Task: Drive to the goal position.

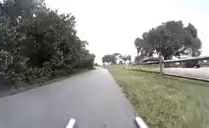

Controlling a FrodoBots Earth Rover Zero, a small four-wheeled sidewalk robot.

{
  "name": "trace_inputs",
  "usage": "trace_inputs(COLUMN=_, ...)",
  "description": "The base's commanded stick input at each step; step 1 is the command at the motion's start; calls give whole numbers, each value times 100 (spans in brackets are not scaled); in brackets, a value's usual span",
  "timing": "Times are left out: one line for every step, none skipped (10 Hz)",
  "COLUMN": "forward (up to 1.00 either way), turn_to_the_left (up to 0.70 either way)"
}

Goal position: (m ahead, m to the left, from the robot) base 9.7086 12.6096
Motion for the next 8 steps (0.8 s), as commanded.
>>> trace_inputs(forward=70, turn_to_the_left=3)
trace_inputs(forward=70, turn_to_the_left=0)
trace_inputs(forward=70, turn_to_the_left=0)
trace_inputs(forward=70, turn_to_the_left=0)
trace_inputs(forward=70, turn_to_the_left=0)
trace_inputs(forward=70, turn_to_the_left=0)
trace_inputs(forward=70, turn_to_the_left=0)
trace_inputs(forward=70, turn_to_the_left=0)
